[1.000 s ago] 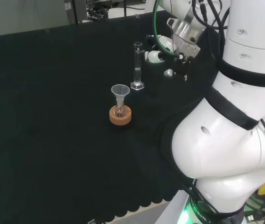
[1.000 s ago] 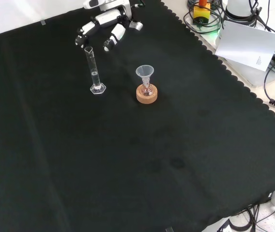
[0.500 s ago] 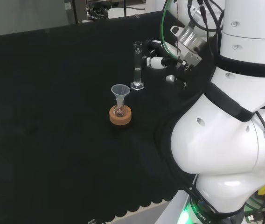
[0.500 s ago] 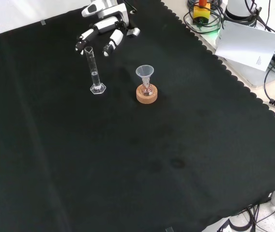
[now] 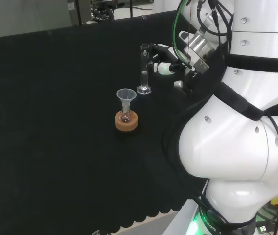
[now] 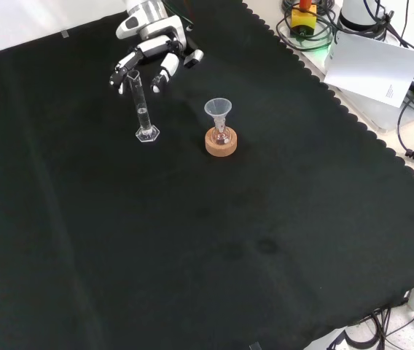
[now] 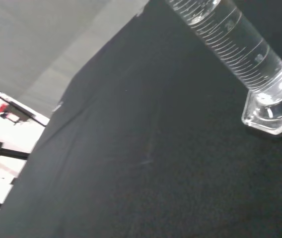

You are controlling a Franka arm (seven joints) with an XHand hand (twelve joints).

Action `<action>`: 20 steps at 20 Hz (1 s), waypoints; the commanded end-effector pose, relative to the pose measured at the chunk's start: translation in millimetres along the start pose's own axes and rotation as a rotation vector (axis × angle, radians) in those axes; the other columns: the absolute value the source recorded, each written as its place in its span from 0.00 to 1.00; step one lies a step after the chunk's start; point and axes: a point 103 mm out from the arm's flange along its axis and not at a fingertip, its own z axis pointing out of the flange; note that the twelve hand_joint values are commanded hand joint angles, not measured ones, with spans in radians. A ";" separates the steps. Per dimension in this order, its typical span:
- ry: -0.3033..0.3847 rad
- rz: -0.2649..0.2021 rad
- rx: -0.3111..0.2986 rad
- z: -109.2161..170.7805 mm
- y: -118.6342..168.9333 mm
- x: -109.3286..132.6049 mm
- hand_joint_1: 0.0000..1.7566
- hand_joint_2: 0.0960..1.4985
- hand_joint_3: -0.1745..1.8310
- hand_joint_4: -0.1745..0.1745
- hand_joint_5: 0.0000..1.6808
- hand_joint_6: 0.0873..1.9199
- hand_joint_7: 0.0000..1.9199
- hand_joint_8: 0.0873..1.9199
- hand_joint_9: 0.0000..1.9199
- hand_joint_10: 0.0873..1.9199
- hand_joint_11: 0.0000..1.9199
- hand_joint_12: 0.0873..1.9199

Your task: Pick up the graduated cylinder.

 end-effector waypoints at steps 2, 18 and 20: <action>0.097 -0.054 0.005 7.8 9.6 -2.9 0.54 0.69 0.00 0.33 0.25 0.00 0.14 0.31 0.25 0.29 0.11 0.69; 0.222 -0.089 0.011 29.2 18.2 -10.0 0.58 0.68 0.00 0.36 0.27 0.00 0.18 0.30 0.28 0.27 0.14 0.67; 0.229 -0.092 0.004 29.9 20.2 -10.7 0.58 0.68 0.00 0.36 0.27 0.00 0.18 0.30 0.28 0.27 0.14 0.67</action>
